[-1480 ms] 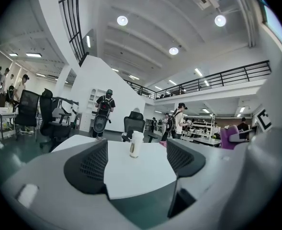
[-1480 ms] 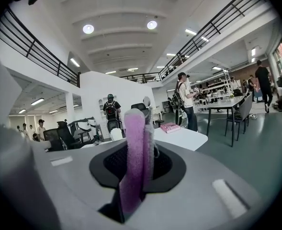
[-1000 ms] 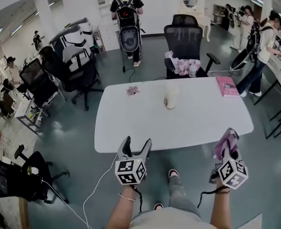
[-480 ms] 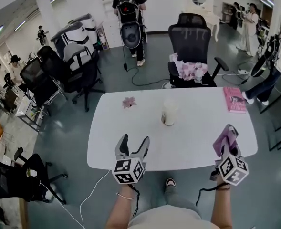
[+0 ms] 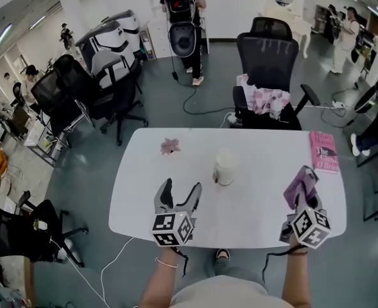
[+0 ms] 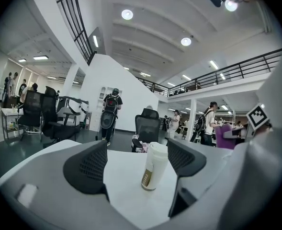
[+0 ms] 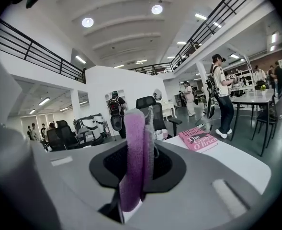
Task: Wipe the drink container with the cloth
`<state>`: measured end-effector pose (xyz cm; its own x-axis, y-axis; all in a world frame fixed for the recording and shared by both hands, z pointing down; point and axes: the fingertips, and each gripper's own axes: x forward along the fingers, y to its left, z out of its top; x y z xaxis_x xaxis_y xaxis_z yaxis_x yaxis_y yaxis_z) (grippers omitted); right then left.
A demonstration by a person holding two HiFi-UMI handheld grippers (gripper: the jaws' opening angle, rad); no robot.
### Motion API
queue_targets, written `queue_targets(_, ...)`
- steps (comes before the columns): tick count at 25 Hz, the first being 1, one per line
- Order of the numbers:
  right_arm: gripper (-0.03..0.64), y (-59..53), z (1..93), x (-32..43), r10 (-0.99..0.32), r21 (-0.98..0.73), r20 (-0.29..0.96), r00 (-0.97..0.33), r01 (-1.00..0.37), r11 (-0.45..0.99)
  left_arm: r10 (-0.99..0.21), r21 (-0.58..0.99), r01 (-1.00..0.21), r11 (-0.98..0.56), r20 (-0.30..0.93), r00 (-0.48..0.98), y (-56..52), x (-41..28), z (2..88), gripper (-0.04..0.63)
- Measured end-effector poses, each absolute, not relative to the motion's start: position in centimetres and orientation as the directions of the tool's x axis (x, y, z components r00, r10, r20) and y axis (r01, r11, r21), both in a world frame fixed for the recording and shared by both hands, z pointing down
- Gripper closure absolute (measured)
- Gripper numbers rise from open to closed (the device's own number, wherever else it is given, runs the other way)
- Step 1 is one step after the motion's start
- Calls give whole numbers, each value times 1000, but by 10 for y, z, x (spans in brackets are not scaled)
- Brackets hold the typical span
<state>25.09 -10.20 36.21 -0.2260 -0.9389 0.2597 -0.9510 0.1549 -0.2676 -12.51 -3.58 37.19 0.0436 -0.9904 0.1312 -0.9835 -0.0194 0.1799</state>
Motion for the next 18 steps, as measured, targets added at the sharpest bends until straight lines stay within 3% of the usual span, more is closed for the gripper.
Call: queue_targets(18, 549, -145, 388, 249, -923, -303, 324, -210, -947, 109, -949, 89, -973, -214, 218, 228, -93, -100, 392, 190)
